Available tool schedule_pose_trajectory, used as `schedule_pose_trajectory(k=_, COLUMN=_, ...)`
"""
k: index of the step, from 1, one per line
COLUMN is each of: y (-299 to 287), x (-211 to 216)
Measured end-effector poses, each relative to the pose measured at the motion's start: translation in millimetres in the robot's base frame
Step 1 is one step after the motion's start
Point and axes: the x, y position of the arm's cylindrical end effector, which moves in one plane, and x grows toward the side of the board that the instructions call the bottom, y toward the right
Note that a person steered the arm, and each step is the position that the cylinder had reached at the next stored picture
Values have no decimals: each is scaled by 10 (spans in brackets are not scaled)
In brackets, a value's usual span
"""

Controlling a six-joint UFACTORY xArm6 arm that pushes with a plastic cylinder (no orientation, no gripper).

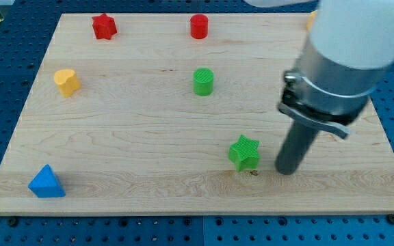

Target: Move the green star below the green circle

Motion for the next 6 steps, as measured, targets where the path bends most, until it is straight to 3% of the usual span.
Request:
schedule_pose_trajectory(k=3, y=-616, x=-120)
schedule_pose_trajectory(k=6, y=-688, x=-219)
